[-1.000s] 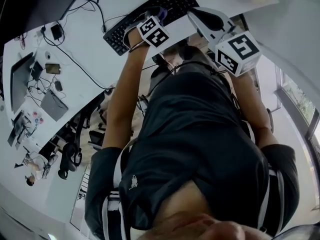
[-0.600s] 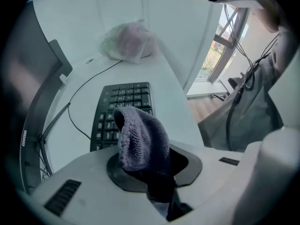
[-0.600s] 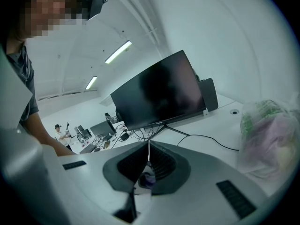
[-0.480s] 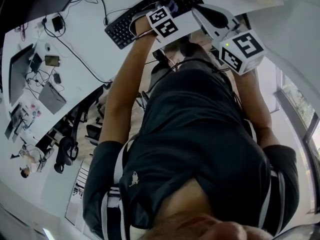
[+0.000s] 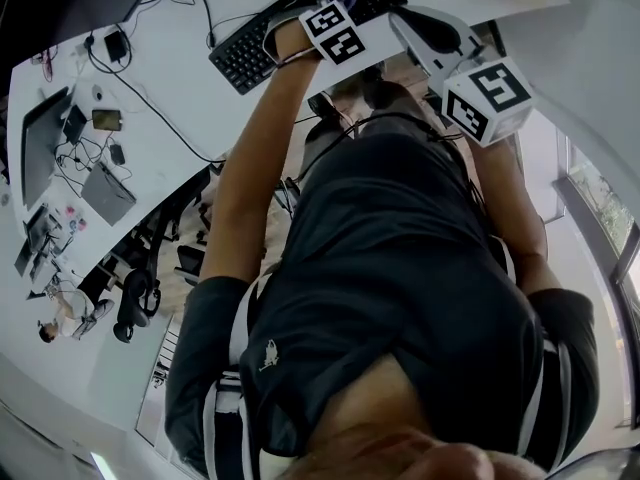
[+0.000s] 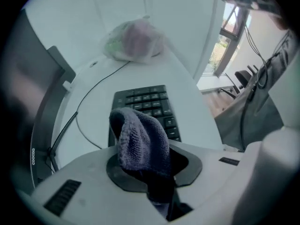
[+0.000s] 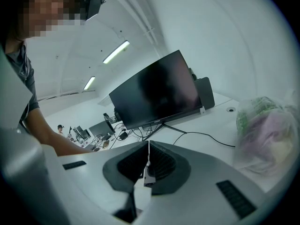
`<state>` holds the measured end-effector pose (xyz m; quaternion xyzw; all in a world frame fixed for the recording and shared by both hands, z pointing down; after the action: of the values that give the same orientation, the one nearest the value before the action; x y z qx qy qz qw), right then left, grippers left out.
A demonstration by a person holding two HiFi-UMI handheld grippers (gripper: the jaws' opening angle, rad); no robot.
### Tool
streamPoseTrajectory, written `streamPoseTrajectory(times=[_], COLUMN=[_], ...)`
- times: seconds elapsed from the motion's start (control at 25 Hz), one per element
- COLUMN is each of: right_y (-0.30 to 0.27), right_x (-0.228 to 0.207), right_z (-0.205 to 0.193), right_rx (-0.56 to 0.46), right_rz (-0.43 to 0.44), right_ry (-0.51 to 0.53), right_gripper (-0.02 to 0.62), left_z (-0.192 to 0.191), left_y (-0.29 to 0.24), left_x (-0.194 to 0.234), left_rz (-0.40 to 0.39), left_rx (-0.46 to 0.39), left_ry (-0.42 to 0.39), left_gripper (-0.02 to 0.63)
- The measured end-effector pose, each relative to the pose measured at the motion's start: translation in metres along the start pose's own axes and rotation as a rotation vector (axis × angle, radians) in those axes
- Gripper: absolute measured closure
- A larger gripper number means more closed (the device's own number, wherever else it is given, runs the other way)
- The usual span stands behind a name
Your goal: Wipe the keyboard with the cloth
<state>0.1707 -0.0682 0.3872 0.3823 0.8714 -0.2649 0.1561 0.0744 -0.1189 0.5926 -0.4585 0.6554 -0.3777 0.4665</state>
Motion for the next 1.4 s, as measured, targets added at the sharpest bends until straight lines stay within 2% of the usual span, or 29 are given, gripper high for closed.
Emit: streamPoseTrajectory(times=[0.08,0.16,0.32,0.44,0.6,0.72,0.84,0.96,1.04,1.16,1.28,1.4], right_y=[0.000,0.000,0.000,-0.003,-0.002,0.002,0.004,0.006,0.005,0.001,0.000,-0.002], right_x=[-0.002,-0.004,-0.012,-0.016,-0.018,-0.020,-0.023,-0.025,-0.025,-0.025,-0.023,-0.022], right_z=[0.000,0.001,0.004,0.004,0.004,0.005,0.004,0.004,0.005,0.007,0.007,0.004], right_rx=[-0.004,-0.005,-0.003,-0.001,-0.002,-0.004,-0.009,-0.014,-0.017,-0.018,-0.014,-0.007], right_rz=[0.001,0.003,0.003,0.004,0.001,-0.007,-0.015,-0.018,-0.019,-0.011,-0.005,-0.001], right_ry=[-0.001,-0.002,-0.002,-0.004,-0.006,-0.011,-0.016,-0.023,-0.026,-0.027,-0.026,-0.025], right_gripper=[0.584,0.584,0.584,0.584,0.584,0.584,0.584,0.584,0.584,0.584,0.584,0.584], left_z=[0.005,0.006,0.008,0.009,0.006,0.007,0.008,0.009,0.009,0.010,0.014,0.014], left_y=[0.003,0.007,0.007,-0.002,-0.008,-0.004,-0.005,0.001,0.006,0.009,0.005,-0.006], left_x=[-0.026,-0.042,-0.045,-0.020,0.034,0.052,0.031,-0.013,-0.041,-0.054,-0.039,0.001], left_rz=[-0.009,-0.005,-0.039,-0.026,0.028,0.066,0.035,-0.003,0.001,-0.015,-0.016,0.022], left_rx=[-0.008,-0.018,-0.027,-0.024,-0.018,-0.014,-0.010,-0.018,-0.030,-0.043,-0.045,-0.033], left_ry=[-0.048,-0.055,-0.052,-0.057,0.036,0.044,0.017,-0.031,-0.066,-0.059,-0.078,-0.054], left_gripper=[0.541,0.541,0.541,0.541,0.541,0.541,0.541,0.543,0.541,0.542,0.542,0.543])
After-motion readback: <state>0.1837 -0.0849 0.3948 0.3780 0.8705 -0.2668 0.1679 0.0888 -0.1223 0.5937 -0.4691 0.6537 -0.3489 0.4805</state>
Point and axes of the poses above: the fingertips, and each gripper's own axes: y backward along the fingers, x to its left, z out of its top, the point moved 5 cm from there along y, backward along the fingers, and after that the axes turned 11 degrees about z, right-handed, at the moved point
